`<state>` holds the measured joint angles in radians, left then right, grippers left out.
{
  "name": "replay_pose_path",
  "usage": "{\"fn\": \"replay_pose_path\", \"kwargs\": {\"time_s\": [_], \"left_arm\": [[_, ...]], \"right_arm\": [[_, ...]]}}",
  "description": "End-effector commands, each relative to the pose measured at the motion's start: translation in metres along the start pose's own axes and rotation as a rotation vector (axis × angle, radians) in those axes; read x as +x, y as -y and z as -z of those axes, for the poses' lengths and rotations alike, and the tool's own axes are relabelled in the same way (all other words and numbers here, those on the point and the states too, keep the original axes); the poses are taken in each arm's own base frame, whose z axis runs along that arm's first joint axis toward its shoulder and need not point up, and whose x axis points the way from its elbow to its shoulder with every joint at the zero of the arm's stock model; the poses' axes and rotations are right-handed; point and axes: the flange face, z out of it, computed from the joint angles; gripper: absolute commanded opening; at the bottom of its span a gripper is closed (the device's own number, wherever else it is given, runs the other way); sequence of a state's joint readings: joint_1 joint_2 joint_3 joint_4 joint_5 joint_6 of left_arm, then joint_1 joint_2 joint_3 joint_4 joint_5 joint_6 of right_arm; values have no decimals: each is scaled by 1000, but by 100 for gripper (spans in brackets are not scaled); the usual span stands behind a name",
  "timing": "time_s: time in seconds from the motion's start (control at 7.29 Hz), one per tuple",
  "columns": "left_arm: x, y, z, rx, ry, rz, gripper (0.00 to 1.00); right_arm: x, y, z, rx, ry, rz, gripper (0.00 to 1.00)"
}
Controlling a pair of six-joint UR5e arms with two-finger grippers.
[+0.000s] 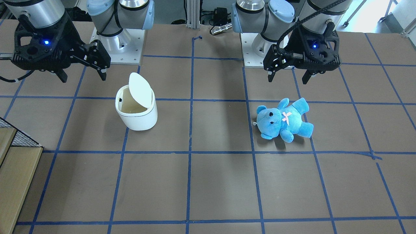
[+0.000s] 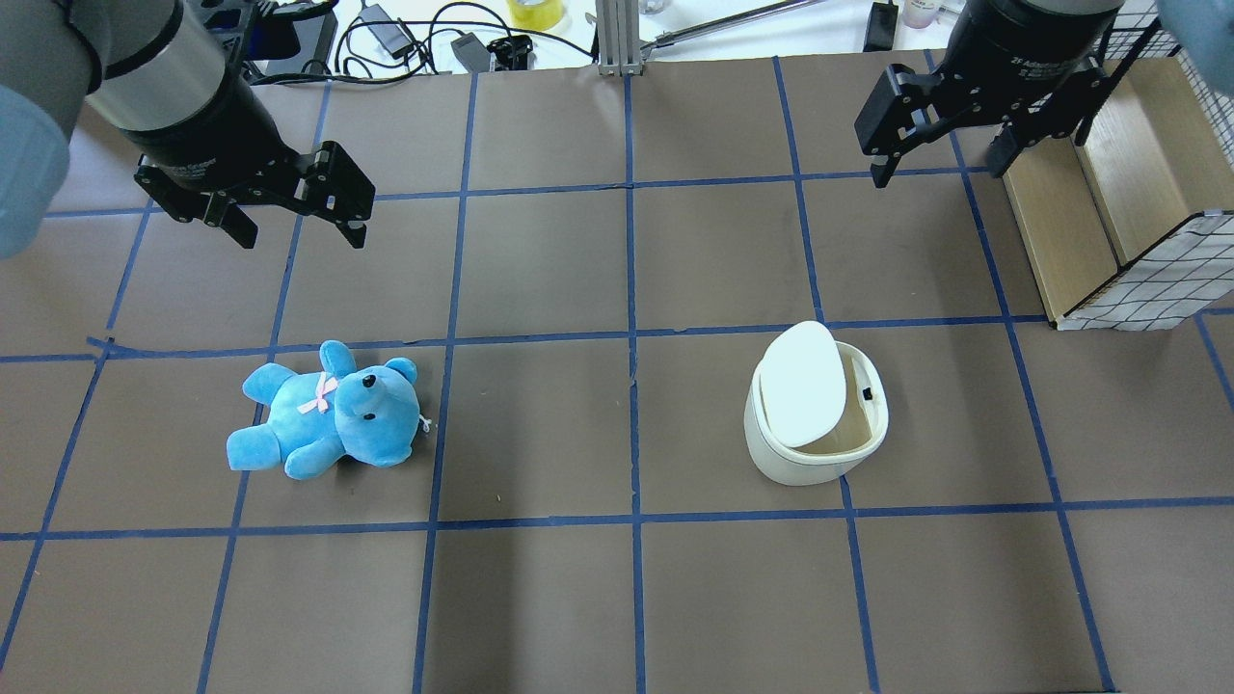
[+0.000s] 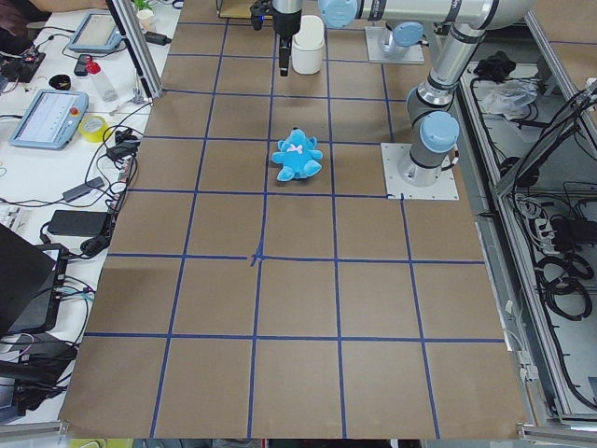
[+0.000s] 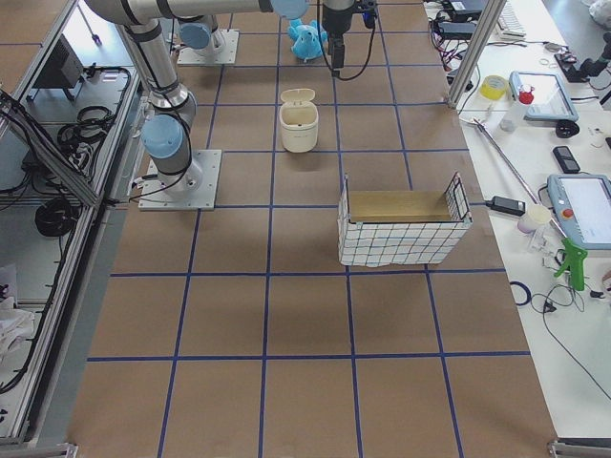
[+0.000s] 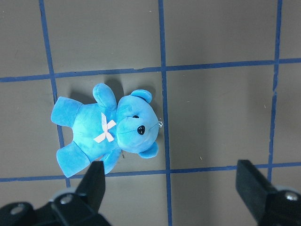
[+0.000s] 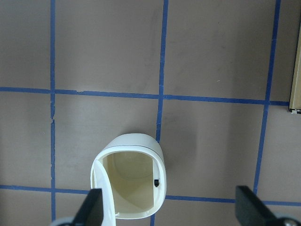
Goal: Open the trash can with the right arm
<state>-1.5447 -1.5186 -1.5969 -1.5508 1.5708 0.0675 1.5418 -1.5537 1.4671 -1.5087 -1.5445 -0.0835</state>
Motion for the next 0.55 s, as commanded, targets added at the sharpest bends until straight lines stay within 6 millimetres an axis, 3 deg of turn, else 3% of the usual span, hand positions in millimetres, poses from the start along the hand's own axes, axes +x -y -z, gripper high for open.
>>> {"fn": "replay_pose_path", "kwargs": {"time_s": [0.0,0.41], "left_arm": [[0,0,0,0,0,0,100],[0,0,0,0,0,0,100]], "right_arm": [[0,4,-1,17,-1,-16,100],[2,3,-16,-15,-18,-76,100]]}}
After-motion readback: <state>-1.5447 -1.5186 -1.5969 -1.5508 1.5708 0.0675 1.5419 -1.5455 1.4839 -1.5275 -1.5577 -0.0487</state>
